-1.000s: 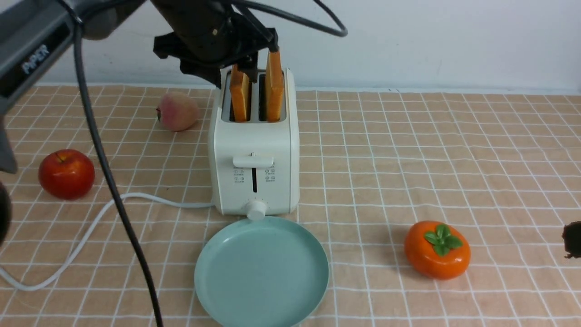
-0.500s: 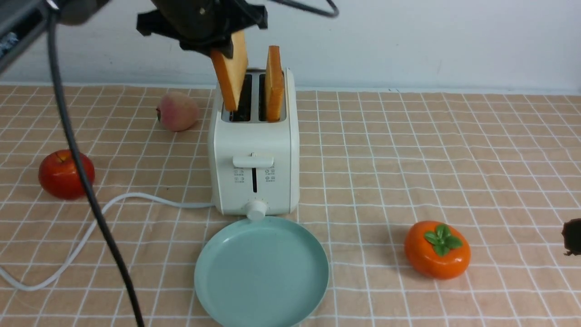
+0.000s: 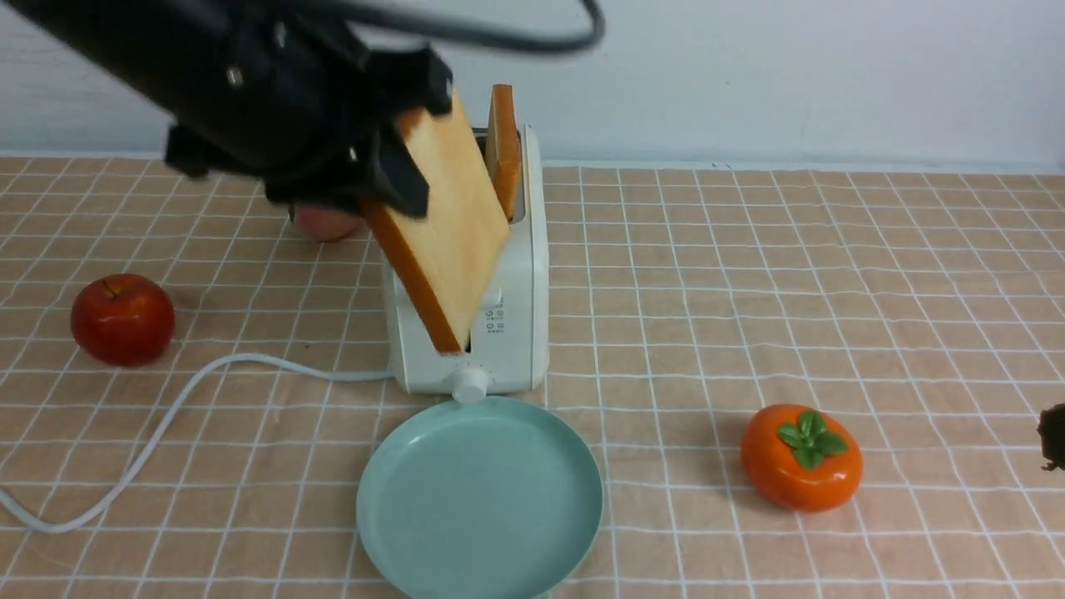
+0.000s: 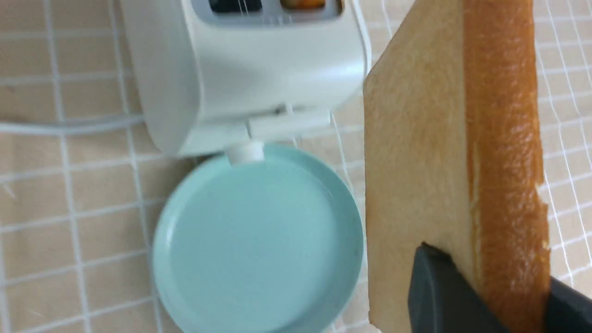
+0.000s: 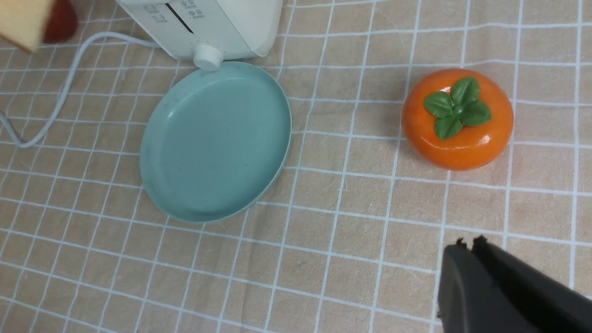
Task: Take toasted bread from bread machine on light coffee tablecloth place on plate.
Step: 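Place the slice of bread on the plate with the left gripper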
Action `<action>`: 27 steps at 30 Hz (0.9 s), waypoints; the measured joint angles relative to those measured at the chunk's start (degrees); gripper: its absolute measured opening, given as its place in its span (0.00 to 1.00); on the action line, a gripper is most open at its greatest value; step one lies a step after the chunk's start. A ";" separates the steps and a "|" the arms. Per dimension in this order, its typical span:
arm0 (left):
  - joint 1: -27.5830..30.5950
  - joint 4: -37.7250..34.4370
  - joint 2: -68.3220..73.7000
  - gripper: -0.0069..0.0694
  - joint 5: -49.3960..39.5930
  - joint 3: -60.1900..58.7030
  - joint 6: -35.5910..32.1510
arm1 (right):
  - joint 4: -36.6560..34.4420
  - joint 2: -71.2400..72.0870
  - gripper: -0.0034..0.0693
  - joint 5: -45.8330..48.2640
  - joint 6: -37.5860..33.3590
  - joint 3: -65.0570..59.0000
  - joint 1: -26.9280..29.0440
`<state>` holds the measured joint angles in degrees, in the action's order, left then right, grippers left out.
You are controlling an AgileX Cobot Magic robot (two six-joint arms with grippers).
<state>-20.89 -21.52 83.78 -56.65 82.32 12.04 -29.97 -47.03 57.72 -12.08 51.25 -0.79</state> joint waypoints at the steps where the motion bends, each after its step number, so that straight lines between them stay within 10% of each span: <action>1: 0.00 -5.22 -0.41 0.22 4.12 -6.43 -3.44 | 0.00 0.00 0.07 0.00 0.00 0.00 0.00; 8: 0.00 -24.10 3.31 0.22 21.92 -25.58 -18.87 | 0.47 0.00 0.08 -0.26 0.00 -0.85 0.00; 17: 0.00 -28.80 10.16 0.28 26.08 -27.05 -24.38 | 0.59 0.00 0.09 -0.42 0.00 -1.08 0.00; 27: 0.00 -2.08 6.03 0.64 16.77 -27.05 -13.49 | -1.01 -2.15 0.12 0.39 0.00 0.08 0.00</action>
<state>-20.89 -23.61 89.81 -39.88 55.27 -1.45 -30.98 -49.18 58.11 -12.08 51.32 -0.79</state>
